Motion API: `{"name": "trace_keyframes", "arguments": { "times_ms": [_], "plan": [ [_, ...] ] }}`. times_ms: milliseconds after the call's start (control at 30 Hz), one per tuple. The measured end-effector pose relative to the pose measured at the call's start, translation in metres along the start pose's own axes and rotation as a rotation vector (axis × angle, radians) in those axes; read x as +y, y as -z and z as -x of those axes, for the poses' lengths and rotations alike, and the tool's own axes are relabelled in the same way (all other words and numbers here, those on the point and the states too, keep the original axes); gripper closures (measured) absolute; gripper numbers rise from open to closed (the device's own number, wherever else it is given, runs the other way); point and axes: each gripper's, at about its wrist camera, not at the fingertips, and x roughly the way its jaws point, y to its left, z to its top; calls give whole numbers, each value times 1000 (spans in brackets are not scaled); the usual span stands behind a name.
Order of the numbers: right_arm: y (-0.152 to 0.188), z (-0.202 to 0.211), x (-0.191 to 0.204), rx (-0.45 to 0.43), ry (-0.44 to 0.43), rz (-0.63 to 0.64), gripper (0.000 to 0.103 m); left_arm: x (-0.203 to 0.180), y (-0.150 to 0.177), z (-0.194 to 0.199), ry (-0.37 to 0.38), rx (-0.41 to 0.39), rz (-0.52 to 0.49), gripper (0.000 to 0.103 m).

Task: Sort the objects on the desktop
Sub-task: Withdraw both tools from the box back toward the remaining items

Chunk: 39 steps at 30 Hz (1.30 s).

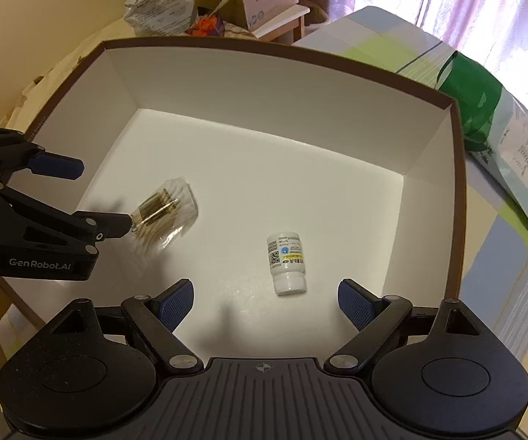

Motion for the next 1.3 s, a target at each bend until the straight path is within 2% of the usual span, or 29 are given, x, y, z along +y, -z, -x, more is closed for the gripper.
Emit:
{"name": "trace_keyframes", "arguments": {
  "times_ms": [567, 1300],
  "plan": [
    [18, 44, 5, -105, 22, -51, 12, -7, 12, 43, -44, -91, 26, 26],
    [73, 110, -8, -217, 3, -81, 12, -48, 53, 109, -102, -198, 69, 20]
  ]
}}
